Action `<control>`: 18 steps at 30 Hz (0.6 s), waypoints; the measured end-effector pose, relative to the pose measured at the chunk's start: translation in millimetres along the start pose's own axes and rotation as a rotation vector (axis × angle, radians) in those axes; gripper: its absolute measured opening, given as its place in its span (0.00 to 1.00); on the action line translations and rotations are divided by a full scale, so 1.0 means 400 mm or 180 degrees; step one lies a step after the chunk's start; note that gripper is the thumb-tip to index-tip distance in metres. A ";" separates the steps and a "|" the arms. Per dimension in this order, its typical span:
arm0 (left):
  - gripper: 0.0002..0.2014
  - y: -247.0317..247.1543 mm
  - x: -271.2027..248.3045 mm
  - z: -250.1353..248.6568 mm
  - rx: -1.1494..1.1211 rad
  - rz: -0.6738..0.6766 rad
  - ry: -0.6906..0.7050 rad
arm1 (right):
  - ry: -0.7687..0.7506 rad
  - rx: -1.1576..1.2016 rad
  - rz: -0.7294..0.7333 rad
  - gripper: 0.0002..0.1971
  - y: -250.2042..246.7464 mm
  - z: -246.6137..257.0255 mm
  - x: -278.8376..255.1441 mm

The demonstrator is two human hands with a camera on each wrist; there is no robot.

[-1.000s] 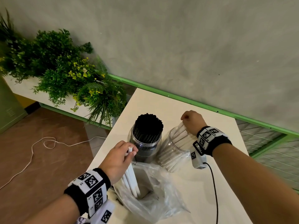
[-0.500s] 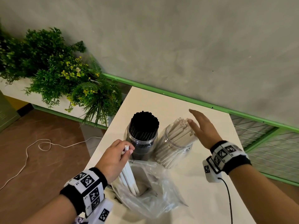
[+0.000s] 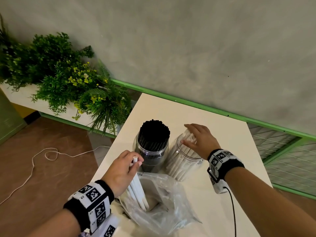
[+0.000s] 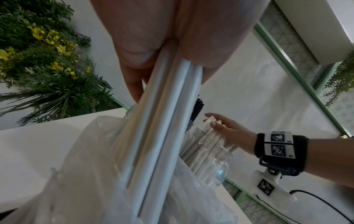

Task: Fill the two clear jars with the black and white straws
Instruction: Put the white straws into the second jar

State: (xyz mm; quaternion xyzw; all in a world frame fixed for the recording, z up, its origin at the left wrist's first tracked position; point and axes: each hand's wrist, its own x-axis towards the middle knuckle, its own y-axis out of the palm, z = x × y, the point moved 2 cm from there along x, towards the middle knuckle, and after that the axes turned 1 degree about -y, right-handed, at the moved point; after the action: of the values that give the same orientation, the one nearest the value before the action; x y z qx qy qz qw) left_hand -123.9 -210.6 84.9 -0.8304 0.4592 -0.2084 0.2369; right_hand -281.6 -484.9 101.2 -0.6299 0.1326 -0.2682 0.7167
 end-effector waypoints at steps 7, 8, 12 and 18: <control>0.06 0.002 0.000 -0.001 0.0000 0.0021 -0.0008 | -0.0097 0.0289 -0.1306 0.11 -0.023 0.015 0.044; 0.06 0.002 -0.001 -0.002 -0.0001 0.0015 -0.0008 | -0.0054 0.0300 -0.1158 0.10 -0.019 0.013 0.047; 0.05 0.003 -0.001 -0.004 -0.0007 -0.0001 -0.0033 | 0.0033 0.0318 -0.0321 0.14 -0.012 -0.001 0.051; 0.05 0.006 -0.003 -0.001 0.0001 -0.0039 -0.0004 | -0.0490 -0.0445 -0.0073 0.24 -0.019 0.021 0.012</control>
State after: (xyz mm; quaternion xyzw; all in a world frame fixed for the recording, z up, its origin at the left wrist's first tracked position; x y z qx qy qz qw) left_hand -126.4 -210.8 83.7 -0.8333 0.4540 -0.2095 0.2360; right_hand -274.7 -481.2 110.6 -0.6986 0.0883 -0.2172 0.6760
